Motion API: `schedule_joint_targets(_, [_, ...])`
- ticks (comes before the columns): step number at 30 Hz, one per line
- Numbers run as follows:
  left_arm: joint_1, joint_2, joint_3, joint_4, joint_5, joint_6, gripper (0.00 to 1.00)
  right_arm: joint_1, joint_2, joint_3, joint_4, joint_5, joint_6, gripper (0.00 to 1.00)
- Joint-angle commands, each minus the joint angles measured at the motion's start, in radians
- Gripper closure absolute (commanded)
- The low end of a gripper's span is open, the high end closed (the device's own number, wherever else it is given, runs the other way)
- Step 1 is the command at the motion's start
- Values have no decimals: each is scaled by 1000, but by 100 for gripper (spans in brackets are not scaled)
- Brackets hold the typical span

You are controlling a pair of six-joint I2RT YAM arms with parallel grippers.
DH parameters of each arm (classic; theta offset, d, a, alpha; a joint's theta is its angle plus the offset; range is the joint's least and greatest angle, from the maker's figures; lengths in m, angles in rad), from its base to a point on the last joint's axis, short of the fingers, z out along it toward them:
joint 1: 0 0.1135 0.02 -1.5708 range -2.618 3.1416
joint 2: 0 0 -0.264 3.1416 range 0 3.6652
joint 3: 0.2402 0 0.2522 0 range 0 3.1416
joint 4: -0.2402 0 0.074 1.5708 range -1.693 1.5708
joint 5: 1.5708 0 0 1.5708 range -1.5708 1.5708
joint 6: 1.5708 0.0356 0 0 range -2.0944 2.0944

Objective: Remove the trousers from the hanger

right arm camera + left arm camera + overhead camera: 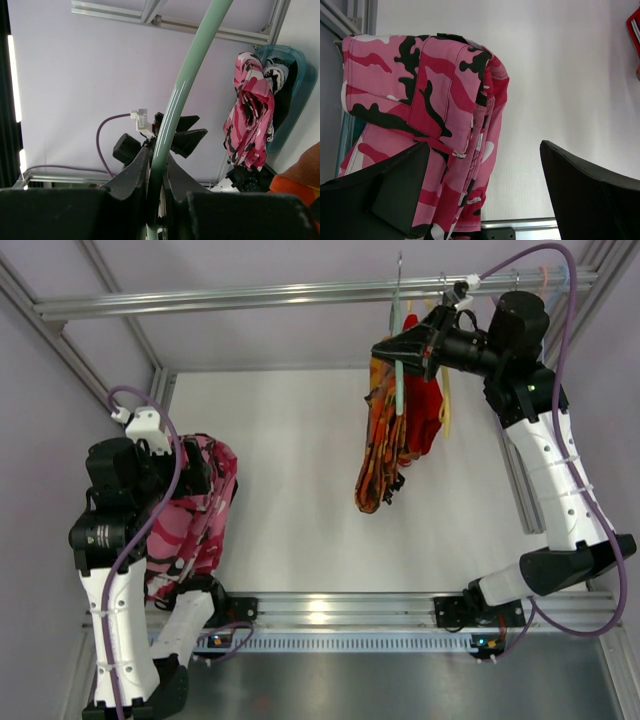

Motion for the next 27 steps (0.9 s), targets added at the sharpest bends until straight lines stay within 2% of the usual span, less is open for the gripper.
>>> schedule_joint_targets(1, [1,-11,24,82,62,30,2,10,-87,68,285,34,-54,100])
schedule_joint_targets(9, [2,-173,-128,308,387,123,2,54,-244,-254,444,-31,-77,100])
schedule_joint_targets(11, [1,-181,-170,339,482,123,2,60,-270,-285,467,-46,-89,100])
schedule_joint_targets(15, [2,-131,-193,404,577,71,6,106,-307,-321,475,-49,-149,100])
schedule_joint_targets(22, [-2,-52,-240,667,654,-47,6,186,-347,-330,424,-8,-223,100])
schedule_joint_targets(26, [-51,24,-192,720,602,8,6,212,-293,-282,424,-6,-240,100])
schedule_joint_targets(27, [-94,68,-168,720,584,42,6,234,-279,-255,424,-6,-247,100])
